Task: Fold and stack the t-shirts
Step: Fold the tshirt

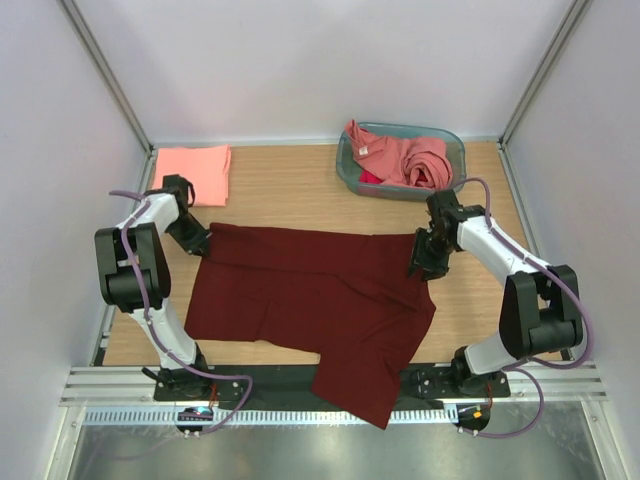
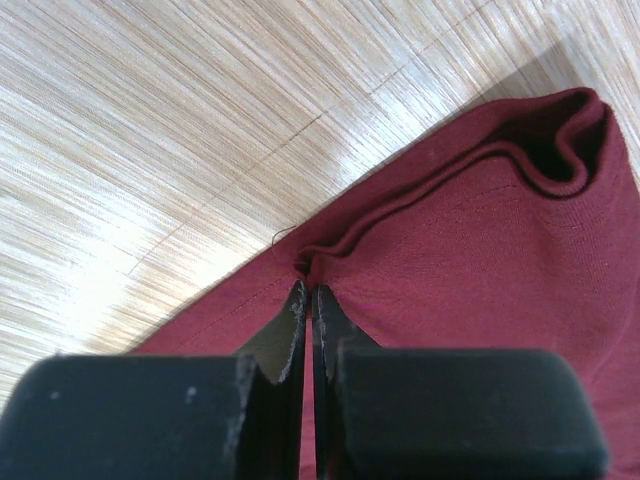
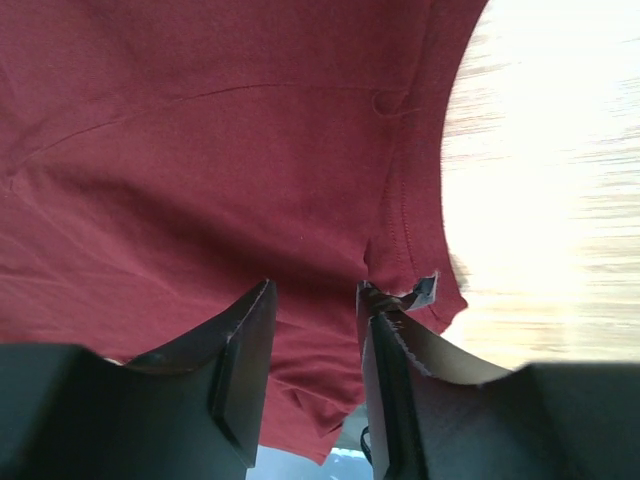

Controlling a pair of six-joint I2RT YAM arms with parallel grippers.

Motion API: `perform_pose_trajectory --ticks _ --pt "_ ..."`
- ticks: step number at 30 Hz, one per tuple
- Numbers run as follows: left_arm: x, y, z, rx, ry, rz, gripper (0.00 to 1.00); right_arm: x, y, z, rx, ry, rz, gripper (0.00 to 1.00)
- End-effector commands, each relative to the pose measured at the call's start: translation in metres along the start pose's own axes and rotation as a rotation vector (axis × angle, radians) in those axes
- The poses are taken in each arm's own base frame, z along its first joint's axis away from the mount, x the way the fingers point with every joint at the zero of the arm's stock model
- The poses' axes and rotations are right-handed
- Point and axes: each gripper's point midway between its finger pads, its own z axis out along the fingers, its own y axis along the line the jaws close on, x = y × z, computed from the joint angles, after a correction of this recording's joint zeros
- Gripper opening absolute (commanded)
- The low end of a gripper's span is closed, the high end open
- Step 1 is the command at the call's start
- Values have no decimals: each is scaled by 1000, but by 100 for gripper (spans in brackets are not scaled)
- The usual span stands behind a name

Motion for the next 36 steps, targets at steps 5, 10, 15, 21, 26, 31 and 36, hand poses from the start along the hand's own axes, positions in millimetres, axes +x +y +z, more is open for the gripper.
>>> perform_pose_trajectory --ticks 5,10,15,21,26,31,36 --pt "-15 -4 -17 31 -56 22 0 3 -1 17 -16 17 41 44" --pt "-15 -6 -18 37 -54 31 0 5 -5 25 -10 46 53 44" --pt "-15 -7 -19 45 -54 36 0 8 -8 29 -5 54 65 44" --pt "-15 -9 -20 54 -54 41 0 10 -4 38 -30 61 78 43" --pt "-17 -10 -22 58 -57 47 0 6 0 43 -44 60 96 39" --pt "-20 -12 -26 66 -68 48 0 -2 2 36 -43 36 95 8" --pt "-29 -18 -44 93 -107 45 0 -28 10 -5 -42 -82 91 1"
